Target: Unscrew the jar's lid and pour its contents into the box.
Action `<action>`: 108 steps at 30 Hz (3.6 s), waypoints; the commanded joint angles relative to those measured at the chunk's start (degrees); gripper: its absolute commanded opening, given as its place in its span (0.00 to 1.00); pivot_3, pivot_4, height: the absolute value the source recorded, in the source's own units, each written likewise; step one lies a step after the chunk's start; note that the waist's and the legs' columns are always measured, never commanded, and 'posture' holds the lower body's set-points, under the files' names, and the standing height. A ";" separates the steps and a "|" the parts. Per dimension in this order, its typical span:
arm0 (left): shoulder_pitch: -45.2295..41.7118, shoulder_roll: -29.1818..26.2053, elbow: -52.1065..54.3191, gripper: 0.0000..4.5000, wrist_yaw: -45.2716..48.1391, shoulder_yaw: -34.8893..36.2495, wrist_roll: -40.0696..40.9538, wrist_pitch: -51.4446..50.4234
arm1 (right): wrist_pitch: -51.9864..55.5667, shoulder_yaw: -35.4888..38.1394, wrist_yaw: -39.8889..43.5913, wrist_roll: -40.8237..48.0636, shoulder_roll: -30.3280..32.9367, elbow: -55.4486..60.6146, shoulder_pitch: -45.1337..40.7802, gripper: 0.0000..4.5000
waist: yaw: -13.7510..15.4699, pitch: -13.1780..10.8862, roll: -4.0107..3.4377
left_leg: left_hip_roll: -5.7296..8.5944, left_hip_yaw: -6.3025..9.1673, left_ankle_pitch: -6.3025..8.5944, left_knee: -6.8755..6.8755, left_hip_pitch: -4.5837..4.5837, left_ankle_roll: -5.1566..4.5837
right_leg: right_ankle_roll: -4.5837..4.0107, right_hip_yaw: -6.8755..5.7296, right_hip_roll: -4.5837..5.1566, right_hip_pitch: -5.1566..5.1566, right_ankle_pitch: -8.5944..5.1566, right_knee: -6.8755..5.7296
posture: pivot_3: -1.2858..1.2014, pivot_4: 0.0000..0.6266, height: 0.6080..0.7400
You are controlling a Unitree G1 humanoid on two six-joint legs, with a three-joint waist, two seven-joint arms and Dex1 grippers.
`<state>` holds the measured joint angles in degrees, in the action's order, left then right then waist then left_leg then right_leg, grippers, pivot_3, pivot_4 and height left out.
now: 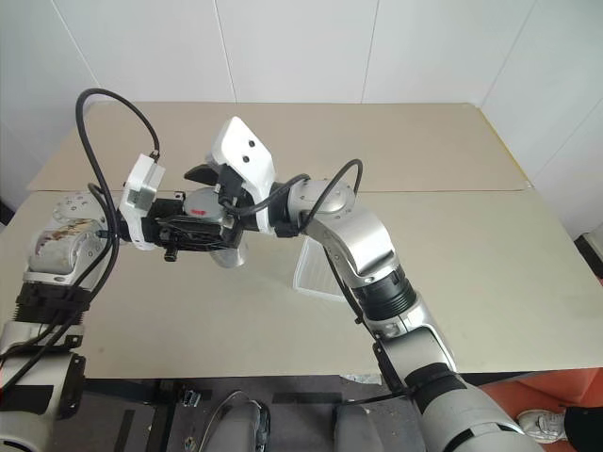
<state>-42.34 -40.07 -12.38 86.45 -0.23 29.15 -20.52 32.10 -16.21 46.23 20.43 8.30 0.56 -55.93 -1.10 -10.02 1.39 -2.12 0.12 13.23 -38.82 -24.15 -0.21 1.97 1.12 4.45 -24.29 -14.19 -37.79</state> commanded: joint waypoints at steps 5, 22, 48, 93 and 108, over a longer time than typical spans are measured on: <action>0.15 -1.22 2.62 0.43 0.32 1.35 0.96 -0.58 | -3.48 4.32 1.84 0.59 2.02 -0.70 -1.64 0.99 | -0.05 0.00 0.00 | 0.00 0.00 0.00 0.00 0.01 0.00 | 0.00 0.00 -0.01 -0.01 0.00 -0.02 | 0.52 0.24 1.00; 2.71 -2.57 2.98 0.43 1.48 2.89 1.48 0.14 | -5.94 9.47 5.04 3.39 11.69 -0.70 2.93 0.99 | 0.36 0.00 0.00 | 0.02 0.00 0.00 0.00 0.00 0.00 | 0.00 0.00 0.02 0.02 0.00 0.03 | 0.52 0.24 1.00; 0.15 2.35 -0.28 0.43 -0.75 1.01 -0.79 2.83 | -2.69 2.87 1.33 2.04 3.98 6.38 1.81 0.99 | -0.03 0.00 0.00 | -0.02 0.00 0.00 0.01 0.01 0.00 | 0.00 0.01 -0.02 -0.01 0.00 -0.02 | 0.52 0.24 1.00; 2.77 0.16 2.15 0.43 -0.53 2.14 0.37 2.10 | -1.26 7.80 2.69 3.10 13.21 8.70 6.57 0.99 | 0.09 0.00 0.00 | -0.01 0.00 0.00 0.01 0.01 0.00 | 0.00 0.01 -0.01 0.01 0.00 0.04 | 0.52 0.24 1.00; 1.99 1.68 1.21 0.43 -1.74 1.27 -1.03 3.16 | 6.59 4.26 -0.40 7.55 8.53 16.71 5.53 0.99 | 0.05 0.00 0.00 | -0.02 0.00 0.00 -0.01 0.05 0.00 | 0.00 0.01 -0.02 0.01 0.00 0.08 | 0.52 0.24 1.00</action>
<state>-39.38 -38.27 -12.06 84.84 0.74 28.17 -18.59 37.87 -11.98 47.14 27.70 17.35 15.51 -48.59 -1.05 -10.02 1.39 -2.14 0.13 13.22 -38.83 -24.11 -0.21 1.96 1.13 4.44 -24.28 -14.19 -37.70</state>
